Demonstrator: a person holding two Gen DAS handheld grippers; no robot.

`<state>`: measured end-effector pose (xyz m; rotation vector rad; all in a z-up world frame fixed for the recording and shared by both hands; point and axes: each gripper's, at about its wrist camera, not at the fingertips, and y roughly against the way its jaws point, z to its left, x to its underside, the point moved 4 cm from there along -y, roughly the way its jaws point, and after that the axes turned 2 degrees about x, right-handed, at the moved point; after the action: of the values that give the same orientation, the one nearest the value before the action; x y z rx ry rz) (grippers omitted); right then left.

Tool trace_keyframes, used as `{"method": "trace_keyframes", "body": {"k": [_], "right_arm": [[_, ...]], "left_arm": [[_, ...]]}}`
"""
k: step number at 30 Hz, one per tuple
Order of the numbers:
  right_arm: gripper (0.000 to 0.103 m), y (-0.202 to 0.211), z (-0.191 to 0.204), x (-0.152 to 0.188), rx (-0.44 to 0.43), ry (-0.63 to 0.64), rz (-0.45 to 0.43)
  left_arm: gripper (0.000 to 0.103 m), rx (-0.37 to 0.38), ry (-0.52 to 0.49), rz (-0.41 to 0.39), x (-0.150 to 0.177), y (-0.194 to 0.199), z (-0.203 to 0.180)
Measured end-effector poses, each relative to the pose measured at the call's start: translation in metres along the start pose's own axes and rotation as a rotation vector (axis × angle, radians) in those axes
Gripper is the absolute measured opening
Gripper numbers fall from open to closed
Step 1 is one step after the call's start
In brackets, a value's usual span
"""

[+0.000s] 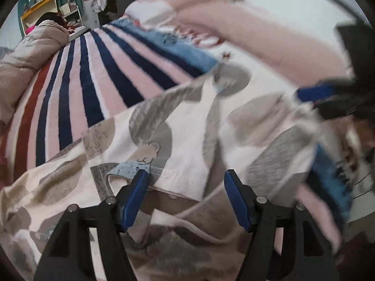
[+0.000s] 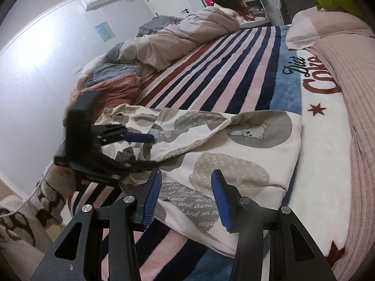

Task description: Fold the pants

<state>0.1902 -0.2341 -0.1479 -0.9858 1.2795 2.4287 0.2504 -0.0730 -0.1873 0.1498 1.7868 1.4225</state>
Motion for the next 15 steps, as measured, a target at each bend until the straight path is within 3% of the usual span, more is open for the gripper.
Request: {"method": "trace_keyframes", "body": {"k": [2, 3, 5, 6, 8, 15], "right_arm": [[0.040, 0.000, -0.002, 0.001, 0.000, -0.002, 0.001], [0.040, -0.001, -0.004, 0.001, -0.001, -0.004, 0.003], [0.040, -0.002, -0.007, 0.002, -0.002, -0.008, 0.005], [0.040, -0.002, -0.009, 0.003, -0.004, -0.011, 0.005], [0.040, -0.003, -0.012, 0.003, -0.008, -0.018, 0.003], [0.040, -0.008, -0.025, 0.001, -0.001, -0.038, 0.001]], "left_arm": [[0.061, -0.039, -0.017, 0.030, 0.000, -0.011, 0.000], [0.052, -0.048, -0.014, 0.034, -0.001, -0.012, 0.002], [0.028, -0.055, 0.022, 0.030, -0.007, -0.009, 0.010], [0.010, -0.034, 0.062, 0.014, -0.012, -0.004, 0.019], [0.007, -0.018, 0.110, -0.002, -0.019, 0.000, 0.031], [0.006, -0.127, 0.195, -0.016, -0.036, -0.010, 0.080]]}}
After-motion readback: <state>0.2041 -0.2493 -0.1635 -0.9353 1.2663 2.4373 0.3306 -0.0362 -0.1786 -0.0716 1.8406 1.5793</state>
